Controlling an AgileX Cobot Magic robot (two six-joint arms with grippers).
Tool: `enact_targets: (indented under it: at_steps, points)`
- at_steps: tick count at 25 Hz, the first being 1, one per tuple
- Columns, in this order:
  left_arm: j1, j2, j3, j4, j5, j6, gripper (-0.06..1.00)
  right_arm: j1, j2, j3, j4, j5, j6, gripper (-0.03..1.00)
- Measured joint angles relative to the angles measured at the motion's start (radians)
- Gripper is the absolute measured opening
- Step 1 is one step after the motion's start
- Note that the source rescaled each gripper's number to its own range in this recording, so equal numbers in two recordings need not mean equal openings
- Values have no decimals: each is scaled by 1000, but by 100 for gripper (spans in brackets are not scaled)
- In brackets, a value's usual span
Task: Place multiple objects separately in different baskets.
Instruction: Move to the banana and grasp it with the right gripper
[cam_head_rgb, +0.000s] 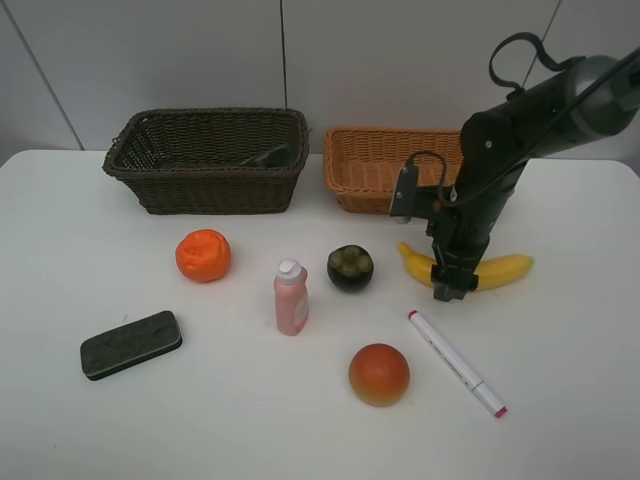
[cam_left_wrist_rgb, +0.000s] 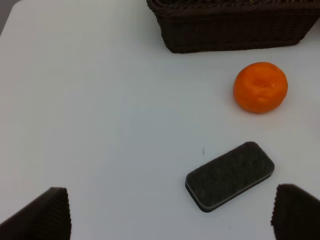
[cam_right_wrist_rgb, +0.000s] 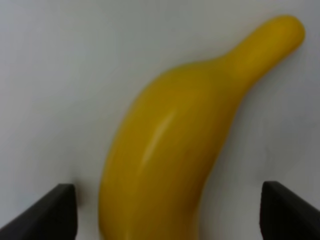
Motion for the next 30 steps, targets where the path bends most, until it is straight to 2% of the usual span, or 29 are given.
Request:
enact_targets:
  at_steps: [12,17,20,21,22,23,30]
  points:
    - [0,0,0,0,0,0,100,-24,3,0,-2,-14,-1,90]
    - [0,0,0,0,0,0,100,-24,3,0,-2,-13,-1,87]
    - [0,0,0,0,0,0,100,-24,3,0,12,-6,-2,75]
    - [0,0,0,0,0,0,100,-24,3,0,15,0,-2,64]
    - [0,0,0,0,0,0,100,-24,3,0,17,7,-2,47]
    - [0,0,0,0,0,0,100,-24,3,0,18,15,-2,37]
    - [0,0,0,0,0,0,100,-24,3,0,20,26,-2,39]
